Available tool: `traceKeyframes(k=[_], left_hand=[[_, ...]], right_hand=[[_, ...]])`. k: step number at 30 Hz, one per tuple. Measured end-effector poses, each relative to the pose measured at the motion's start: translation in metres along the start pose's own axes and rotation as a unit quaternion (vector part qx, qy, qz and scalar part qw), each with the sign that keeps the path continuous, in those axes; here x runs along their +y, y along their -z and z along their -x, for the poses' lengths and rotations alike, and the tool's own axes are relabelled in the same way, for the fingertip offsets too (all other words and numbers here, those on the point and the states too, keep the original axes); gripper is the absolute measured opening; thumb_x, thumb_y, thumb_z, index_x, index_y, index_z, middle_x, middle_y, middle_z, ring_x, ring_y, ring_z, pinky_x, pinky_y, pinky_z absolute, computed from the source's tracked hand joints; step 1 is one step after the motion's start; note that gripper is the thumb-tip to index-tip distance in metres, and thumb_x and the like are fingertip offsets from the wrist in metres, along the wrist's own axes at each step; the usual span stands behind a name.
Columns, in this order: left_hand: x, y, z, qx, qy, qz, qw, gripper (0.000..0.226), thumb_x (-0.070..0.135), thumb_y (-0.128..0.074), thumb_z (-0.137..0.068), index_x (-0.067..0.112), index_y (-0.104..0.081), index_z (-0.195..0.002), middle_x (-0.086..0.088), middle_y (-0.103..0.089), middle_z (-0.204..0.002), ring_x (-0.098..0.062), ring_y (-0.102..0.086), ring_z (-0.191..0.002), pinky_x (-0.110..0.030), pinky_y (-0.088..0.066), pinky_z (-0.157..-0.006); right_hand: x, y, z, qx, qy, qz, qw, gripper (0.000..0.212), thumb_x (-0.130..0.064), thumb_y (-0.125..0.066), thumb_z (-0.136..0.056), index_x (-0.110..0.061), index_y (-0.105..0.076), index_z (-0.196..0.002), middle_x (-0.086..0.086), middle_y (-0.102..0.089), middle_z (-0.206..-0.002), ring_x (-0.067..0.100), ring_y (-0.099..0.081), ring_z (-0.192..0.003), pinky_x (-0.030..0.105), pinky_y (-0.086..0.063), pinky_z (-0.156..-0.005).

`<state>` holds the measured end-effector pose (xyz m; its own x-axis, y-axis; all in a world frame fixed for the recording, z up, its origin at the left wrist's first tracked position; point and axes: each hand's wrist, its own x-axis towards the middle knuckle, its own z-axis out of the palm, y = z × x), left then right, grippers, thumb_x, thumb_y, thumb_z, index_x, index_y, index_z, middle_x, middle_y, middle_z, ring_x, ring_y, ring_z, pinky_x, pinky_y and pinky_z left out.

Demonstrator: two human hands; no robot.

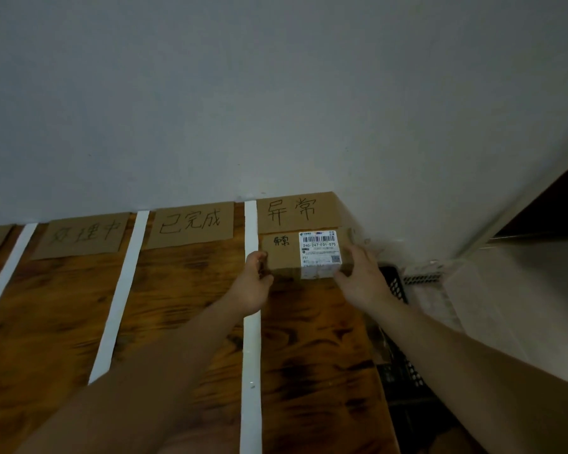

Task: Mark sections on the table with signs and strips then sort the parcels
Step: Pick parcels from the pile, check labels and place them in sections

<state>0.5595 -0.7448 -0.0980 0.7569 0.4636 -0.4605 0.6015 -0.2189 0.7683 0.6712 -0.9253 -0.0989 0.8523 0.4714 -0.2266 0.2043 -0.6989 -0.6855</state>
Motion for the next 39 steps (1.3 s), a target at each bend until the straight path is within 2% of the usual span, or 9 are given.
traceKeyframes(k=[2,6,9,11,14,18,21,26,39], left_hand=[[0.005,0.000,-0.003,-0.009,0.001,-0.024,1.000,0.059,0.005,-0.044,-0.097,0.024,-0.017,-0.145,-0.009,-0.044,-0.140,-0.020,-0.052,-0.109,-0.037,-0.050,-0.094],[0.019,0.008,-0.002,-0.023,0.004,-0.073,0.997,0.064,0.011,-0.049,-0.096,0.024,-0.015,-0.148,-0.010,-0.038,-0.145,-0.009,-0.049,-0.097,-0.017,-0.045,-0.070],[0.030,0.024,0.012,0.018,0.001,-0.089,0.996,0.065,0.018,-0.054,-0.095,0.026,-0.018,-0.149,-0.007,-0.029,-0.153,-0.025,-0.039,-0.131,-0.032,-0.042,-0.096],[0.030,0.043,0.027,0.042,-0.001,-0.099,0.994,0.066,0.021,-0.055,-0.095,0.025,-0.018,-0.150,-0.005,-0.026,-0.154,-0.028,-0.031,-0.139,-0.038,-0.034,-0.106],[0.014,0.082,0.058,0.074,0.008,-0.119,0.990,0.070,0.029,-0.057,-0.093,0.025,-0.017,-0.150,-0.005,-0.024,-0.156,-0.026,-0.029,-0.140,-0.034,-0.032,-0.107],[-0.026,0.150,0.120,0.130,0.012,-0.138,0.982,0.067,0.031,-0.058,-0.093,0.025,-0.023,-0.150,-0.003,-0.021,-0.157,-0.024,-0.033,-0.138,-0.026,-0.040,-0.097],[-0.069,0.209,0.177,0.174,0.035,-0.148,0.973,0.066,0.032,-0.057,-0.093,0.024,-0.024,-0.150,-0.005,-0.019,-0.158,-0.024,-0.025,-0.142,-0.032,-0.029,-0.110],[-0.155,0.305,0.276,0.250,0.068,-0.117,0.959,0.065,0.033,-0.058,-0.092,0.024,-0.026,-0.149,-0.004,-0.027,-0.154,-0.026,-0.033,-0.137,-0.029,-0.035,-0.098],[-0.319,0.516,0.434,0.348,0.142,-0.054,0.925,0.072,0.040,-0.059,-0.090,0.026,-0.021,-0.150,-0.005,-0.019,-0.157,-0.028,-0.027,-0.141,-0.042,-0.031,-0.113]], right_hand=[[0.000,0.003,-0.005,-0.014,0.014,-0.002,1.000,0.061,-0.022,-0.059,-0.093,-0.025,-0.028,-0.146,0.002,-0.029,-0.149,0.018,-0.044,-0.121,0.019,-0.040,-0.090],[-0.004,0.009,-0.009,-0.054,0.003,0.024,0.998,0.078,-0.025,-0.062,-0.090,-0.026,-0.013,-0.151,0.005,-0.015,-0.154,0.029,-0.019,-0.141,0.039,-0.024,-0.113],[-0.023,0.010,-0.004,-0.030,0.032,0.093,0.995,0.079,-0.034,-0.060,-0.088,-0.025,-0.010,-0.149,0.010,-0.008,-0.155,0.034,-0.012,-0.141,0.047,-0.021,-0.114],[-0.051,0.005,0.003,-0.040,0.066,0.109,0.991,0.079,-0.040,-0.059,-0.089,-0.025,-0.012,-0.149,0.011,-0.004,-0.157,0.035,-0.009,-0.144,0.049,-0.022,-0.116],[-0.106,-0.011,0.022,-0.076,0.133,0.103,0.983,0.079,-0.040,-0.058,-0.091,-0.025,-0.010,-0.152,0.006,0.004,-0.160,0.032,-0.002,-0.146,0.046,-0.016,-0.117],[-0.179,-0.051,0.056,-0.103,0.205,0.107,0.967,0.078,-0.043,-0.055,-0.091,-0.025,-0.010,-0.152,0.002,0.004,-0.160,0.028,-0.008,-0.146,0.044,-0.023,-0.116],[-0.237,-0.092,0.093,-0.135,0.252,0.102,0.953,0.077,-0.041,-0.055,-0.092,-0.022,-0.011,-0.152,0.003,0.003,-0.160,0.027,-0.009,-0.147,0.042,-0.023,-0.117],[-0.329,-0.184,0.167,-0.176,0.300,0.113,0.931,0.075,-0.042,-0.055,-0.093,-0.018,-0.016,-0.152,0.003,-0.004,-0.160,0.027,-0.014,-0.145,0.038,-0.024,-0.115],[-0.523,-0.351,0.282,-0.222,0.395,0.174,0.874,0.075,-0.050,-0.054,-0.091,-0.018,-0.022,-0.151,0.007,-0.021,-0.158,0.027,-0.022,-0.143,0.037,-0.023,-0.115]])
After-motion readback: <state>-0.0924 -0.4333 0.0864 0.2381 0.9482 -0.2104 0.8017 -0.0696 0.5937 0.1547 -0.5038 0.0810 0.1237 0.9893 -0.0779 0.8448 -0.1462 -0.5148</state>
